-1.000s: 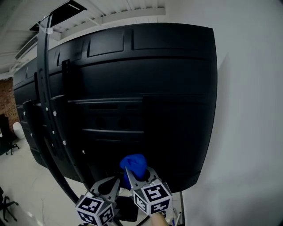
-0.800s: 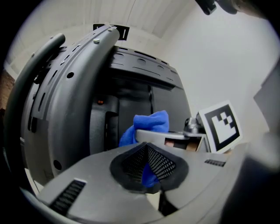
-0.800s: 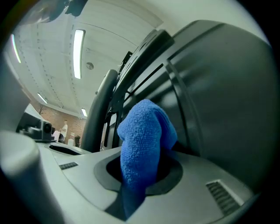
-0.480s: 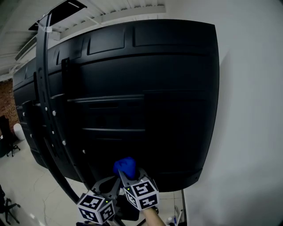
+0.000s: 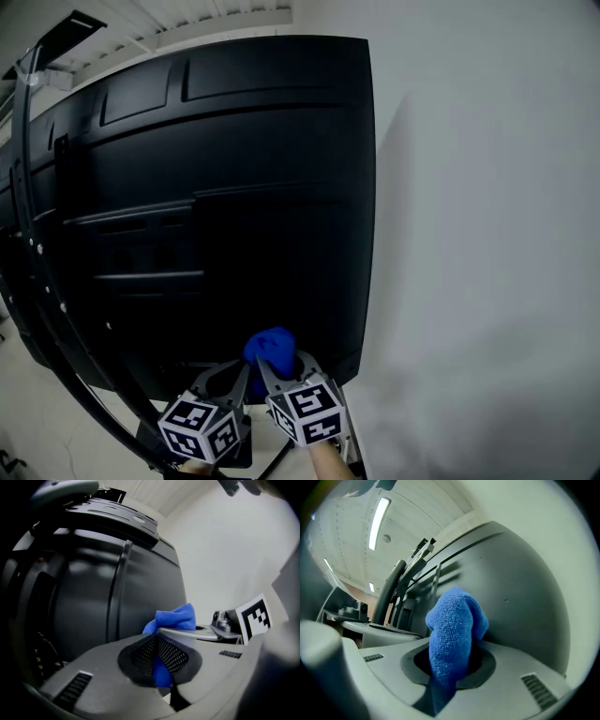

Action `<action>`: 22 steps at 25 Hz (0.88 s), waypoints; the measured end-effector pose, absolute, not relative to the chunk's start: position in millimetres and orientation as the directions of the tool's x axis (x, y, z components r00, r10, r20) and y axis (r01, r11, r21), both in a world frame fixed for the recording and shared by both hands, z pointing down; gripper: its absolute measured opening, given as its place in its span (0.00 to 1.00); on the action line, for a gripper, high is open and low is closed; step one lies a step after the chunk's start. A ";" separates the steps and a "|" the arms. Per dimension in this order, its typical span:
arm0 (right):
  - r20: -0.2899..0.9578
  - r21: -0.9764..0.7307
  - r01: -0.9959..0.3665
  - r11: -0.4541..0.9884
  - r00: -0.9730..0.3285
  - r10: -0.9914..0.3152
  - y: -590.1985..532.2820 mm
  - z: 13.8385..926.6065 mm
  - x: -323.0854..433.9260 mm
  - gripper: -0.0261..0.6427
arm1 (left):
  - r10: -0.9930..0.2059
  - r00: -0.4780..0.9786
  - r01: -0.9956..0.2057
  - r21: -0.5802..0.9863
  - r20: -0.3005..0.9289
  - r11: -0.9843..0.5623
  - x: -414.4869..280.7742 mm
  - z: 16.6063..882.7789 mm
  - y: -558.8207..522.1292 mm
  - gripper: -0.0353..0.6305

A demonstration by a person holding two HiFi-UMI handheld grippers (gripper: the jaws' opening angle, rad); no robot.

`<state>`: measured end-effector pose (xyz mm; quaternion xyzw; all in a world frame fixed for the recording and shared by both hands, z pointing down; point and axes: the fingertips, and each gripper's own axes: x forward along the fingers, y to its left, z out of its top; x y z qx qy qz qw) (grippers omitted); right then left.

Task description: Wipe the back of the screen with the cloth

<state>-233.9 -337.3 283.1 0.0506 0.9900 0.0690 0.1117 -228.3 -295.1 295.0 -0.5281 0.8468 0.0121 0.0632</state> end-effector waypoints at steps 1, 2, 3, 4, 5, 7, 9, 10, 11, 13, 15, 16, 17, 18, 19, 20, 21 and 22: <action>-0.217 0.144 0.063 0.988 -0.972 0.094 -348.8 283.4 -227.0 0.12 | -0.898 -0.422 -0.902 -0.044 -0.123 0.430 -224.9 293.9 -303.7 0.06; -0.219 0.140 0.041 0.989 -0.973 0.072 -360.2 283.6 -220.3 0.12 | -0.903 -0.411 -0.907 -0.043 -0.125 0.418 -221.6 293.1 -311.8 0.06; -0.222 0.136 0.019 0.990 -0.974 0.049 -371.5 283.9 -213.8 0.12 | -0.908 -0.400 -0.912 -0.044 -0.125 0.408 -218.2 292.5 -319.4 0.06; -0.224 0.132 -0.004 0.991 -0.974 0.026 -383.0 284.1 -207.6 0.12 | -0.912 -0.391 -0.916 -0.046 -0.123 0.398 -214.8 292.3 -326.3 0.06; -0.226 0.127 -0.028 0.992 -0.974 0.001 -394.6 284.1 -201.6 0.12 | -0.917 -0.382 -0.920 -0.049 -0.120 0.389 -211.4 292.4 -332.5 0.06; -0.232 0.108 -0.072 0.992 -0.972 -0.045 -416.6 283.6 -190.4 0.12 | -0.923 -0.367 -0.926 -0.051 -0.115 0.374 -205.7 293.6 -341.9 0.06; -0.242 0.084 -0.105 0.991 -0.967 -0.082 -434.4 282.8 -180.8 0.12 | -0.927 -0.358 -0.930 -0.048 -0.110 0.365 -202.8 296.0 -347.1 0.06; -0.245 0.075 -0.118 0.990 -0.965 -0.096 -441.7 282.5 -177.0 0.12 | -0.928 -0.357 -0.931 -0.045 -0.109 0.363 -202.5 297.0 -348.7 0.06; -0.246 0.070 -0.130 0.989 -0.963 -0.109 -448.2 282.4 -173.7 0.12 | -0.928 -0.357 -0.931 -0.043 -0.107 0.363 -202.3 297.5 -349.6 0.06; -0.248 0.061 -0.148 0.987 -0.960 -0.129 -457.8 282.3 -168.9 0.12 | -0.927 -0.360 -0.930 -0.041 -0.103 0.366 -202.4 298.1 -349.8 0.06; -0.253 0.048 -0.152 0.987 -0.958 -0.135 -461.7 281.9 -167.1 0.12 | -0.926 -0.364 -0.929 -0.042 -0.096 0.369 -203.1 299.4 -348.2 0.06; -0.255 0.042 -0.151 0.988 -0.958 -0.135 -461.9 281.6 -167.2 0.12 | -0.926 -0.366 -0.928 -0.041 -0.092 0.371 -203.8 300.2 -346.8 0.06; -0.256 0.040 -0.150 0.988 -0.957 -0.135 -461.4 281.5 -167.5 0.12 | -0.926 -0.368 -0.927 -0.040 -0.088 0.372 -204.5 301.1 -345.2 0.06; -0.259 0.040 -0.149 0.988 -0.957 -0.134 -460.3 281.2 -167.5 0.12 | -0.926 -0.369 -0.927 -0.039 -0.083 0.373 -205.2 302.1 -343.4 0.06; -0.262 0.040 -0.146 0.989 -0.956 -0.130 -458.2 280.9 -167.1 0.12 | -0.926 -0.369 -0.927 -0.036 -0.078 0.373 -205.8 303.2 -341.3 0.06; -0.267 0.040 -0.139 0.990 -0.956 -0.123 -454.6 280.5 -166.2 0.12 | -0.927 -0.369 -0.928 -0.032 -0.072 0.372 -206.3 304.4 -338.7 0.06; -0.274 0.038 -0.128 0.991 -0.955 -0.113 -449.4 280.3 -165.0 0.12 | -0.927 -0.369 -0.928 -0.027 -0.065 0.371 -206.8 305.8 -335.4 0.06; -0.283 0.038 -0.116 0.993 -0.954 -0.101 -442.7 280.5 -163.7 0.12 | -0.928 -0.368 -0.929 -0.021 -0.061 0.370 -207.3 307.1 -331.5 0.06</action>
